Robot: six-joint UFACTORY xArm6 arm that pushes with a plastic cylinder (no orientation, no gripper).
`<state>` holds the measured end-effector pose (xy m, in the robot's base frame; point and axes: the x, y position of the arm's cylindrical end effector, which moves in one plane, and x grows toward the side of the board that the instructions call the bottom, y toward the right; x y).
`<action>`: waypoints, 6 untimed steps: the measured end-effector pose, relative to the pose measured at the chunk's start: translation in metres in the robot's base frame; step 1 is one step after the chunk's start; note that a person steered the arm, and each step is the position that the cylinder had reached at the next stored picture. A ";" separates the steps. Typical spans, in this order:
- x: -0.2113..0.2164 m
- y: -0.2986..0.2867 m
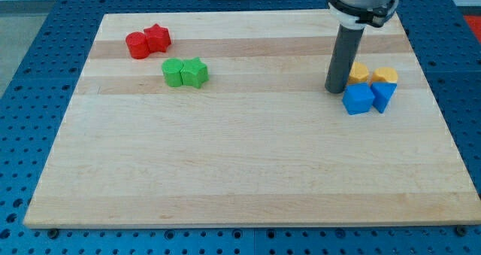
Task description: Move the yellow hexagon into the yellow heart
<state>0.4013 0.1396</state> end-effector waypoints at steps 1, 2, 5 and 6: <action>-0.043 -0.022; -0.090 -0.028; -0.024 0.016; -0.013 0.017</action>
